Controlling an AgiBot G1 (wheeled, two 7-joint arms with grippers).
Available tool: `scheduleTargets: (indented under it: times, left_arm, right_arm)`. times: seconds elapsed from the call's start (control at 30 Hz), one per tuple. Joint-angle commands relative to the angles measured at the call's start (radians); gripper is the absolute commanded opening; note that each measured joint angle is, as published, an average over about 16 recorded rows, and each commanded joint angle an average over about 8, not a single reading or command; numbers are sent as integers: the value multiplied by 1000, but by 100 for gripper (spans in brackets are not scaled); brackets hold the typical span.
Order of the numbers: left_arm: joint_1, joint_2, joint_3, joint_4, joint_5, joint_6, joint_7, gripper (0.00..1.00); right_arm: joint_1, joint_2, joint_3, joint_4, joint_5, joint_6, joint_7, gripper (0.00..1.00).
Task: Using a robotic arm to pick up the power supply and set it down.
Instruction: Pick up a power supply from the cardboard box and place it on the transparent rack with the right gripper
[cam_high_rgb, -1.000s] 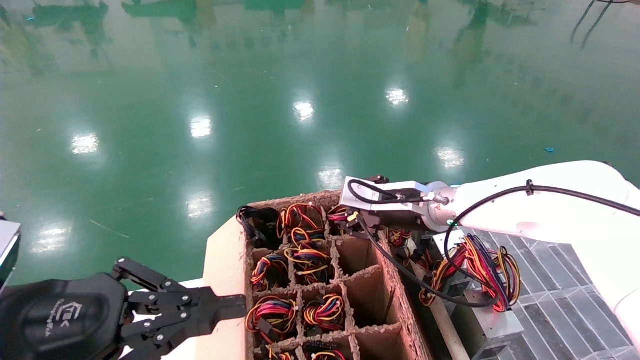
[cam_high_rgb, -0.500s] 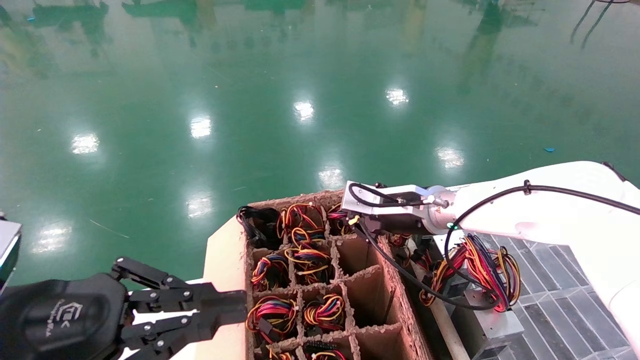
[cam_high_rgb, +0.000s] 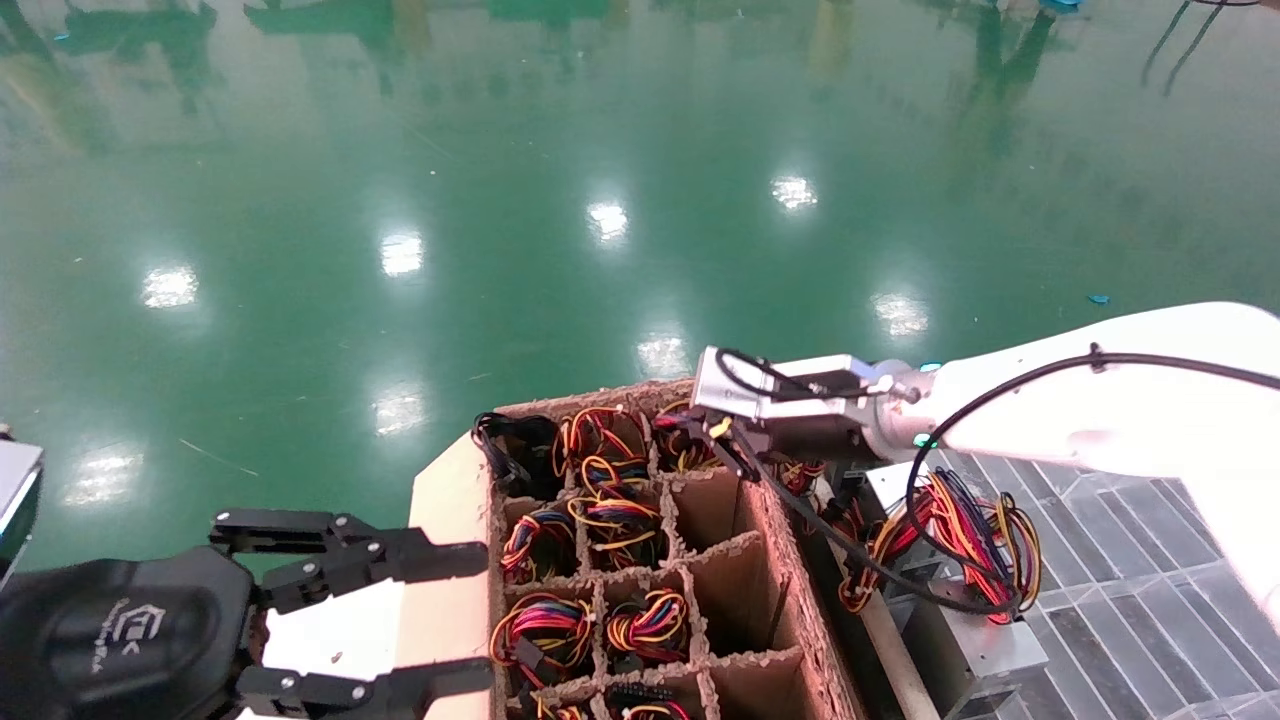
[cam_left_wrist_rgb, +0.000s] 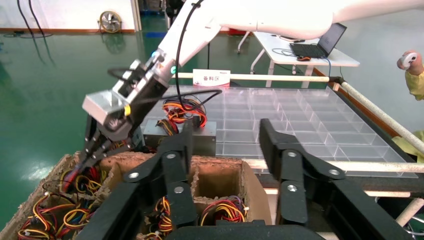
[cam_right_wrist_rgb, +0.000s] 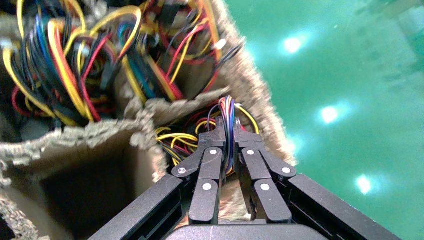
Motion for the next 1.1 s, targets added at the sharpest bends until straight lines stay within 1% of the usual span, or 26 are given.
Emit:
scheduleTargets:
  times: [0.03,0.17,0.3,0.5,0.67,0.77,0.9,1.1]
  left_arm:
    - [0,0,0,0,0,0,0,100]
    - [0,0,0,0,0,0,0,100]
    - [0,0,0,0,0,0,0,100]
    - [0,0,0,0,0,0,0,100]
    - [0,0,0,0,0,0,0,100]
    - [0,0,0,0,0,0,0,100]
    - [0,0,0,0,0,0,0,100]
    - [0,0,0,0,0,0,0,100]
  right_arm:
    - [1,10,6,16,9,-10,7,0]
    - [-1,48,27,90,40,-33,42,0]
    - [-6,96,49,198,68,-49,89,0]
    - [-21,186,83,419,95,-59,200,0]
    - [-42,276,119,623,108,-47,317,0]
    - [-51,329,143,721,116,-39,377,0]
    - [-47,388,174,784,137,-44,417,0]
    - [-22,470,218,795,181,-75,400,0]
